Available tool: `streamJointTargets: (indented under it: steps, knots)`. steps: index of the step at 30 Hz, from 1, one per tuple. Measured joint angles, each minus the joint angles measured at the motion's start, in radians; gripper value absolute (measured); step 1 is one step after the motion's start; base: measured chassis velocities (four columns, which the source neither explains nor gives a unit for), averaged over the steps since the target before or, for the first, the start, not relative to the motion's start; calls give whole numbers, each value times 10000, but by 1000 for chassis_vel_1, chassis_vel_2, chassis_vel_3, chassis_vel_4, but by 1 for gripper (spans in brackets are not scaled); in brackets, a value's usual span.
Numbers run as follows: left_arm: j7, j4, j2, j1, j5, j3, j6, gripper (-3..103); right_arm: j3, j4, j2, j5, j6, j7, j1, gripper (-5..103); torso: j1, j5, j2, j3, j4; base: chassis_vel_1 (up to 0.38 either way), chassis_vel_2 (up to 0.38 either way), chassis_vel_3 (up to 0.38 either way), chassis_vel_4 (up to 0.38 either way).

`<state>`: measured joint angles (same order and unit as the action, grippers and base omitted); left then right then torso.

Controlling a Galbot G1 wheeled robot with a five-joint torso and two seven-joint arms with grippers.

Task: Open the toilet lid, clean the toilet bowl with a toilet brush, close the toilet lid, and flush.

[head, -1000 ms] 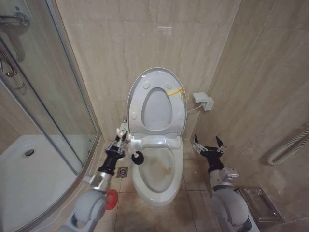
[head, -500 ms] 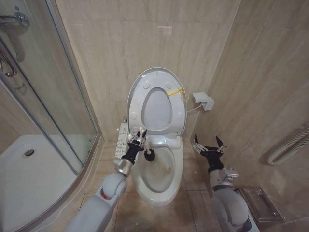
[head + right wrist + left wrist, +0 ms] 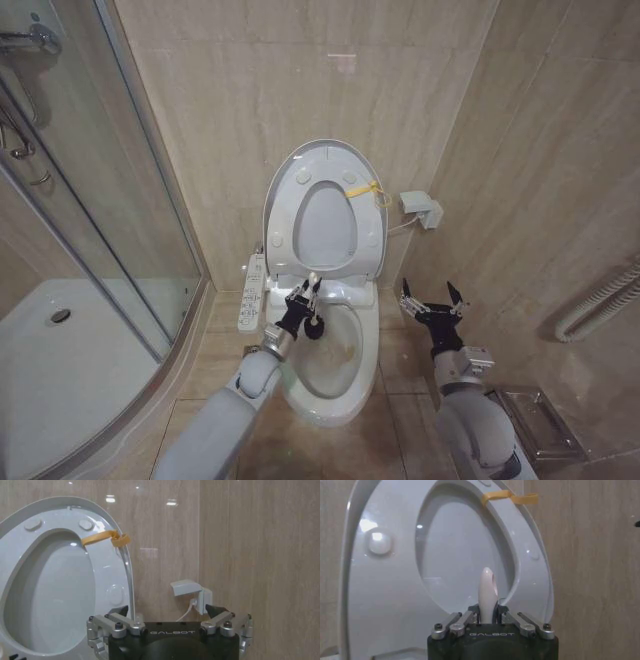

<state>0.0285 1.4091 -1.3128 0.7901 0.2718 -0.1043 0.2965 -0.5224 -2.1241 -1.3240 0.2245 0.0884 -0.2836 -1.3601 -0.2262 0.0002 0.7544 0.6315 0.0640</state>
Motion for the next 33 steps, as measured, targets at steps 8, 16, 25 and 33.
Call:
streamJointTargets:
  steps: [8,16,25,33]
  knots:
    - [-109,-487,-189,88,-67,-176,691,21,0,0,0,0,0,0,0,100,1,-1,0,0,0,0,0,0,0]
    - [-217,-1150,-515,108,-240,-428,1189,21,0,0,0,0,0,0,0,100,1,-2,0,0,0,0,0,0,0]
    - [-178,-1952,-482,-199,-380,-931,1565,21,0,0,0,0,0,0,0,100,1,-2,1,0,0,0,0,0,0]
    - [-113,-2558,-458,-491,-367,-1204,1718,21,0,0,0,0,0,0,0,100,1,-2,1,0,0,0,0,0,0]
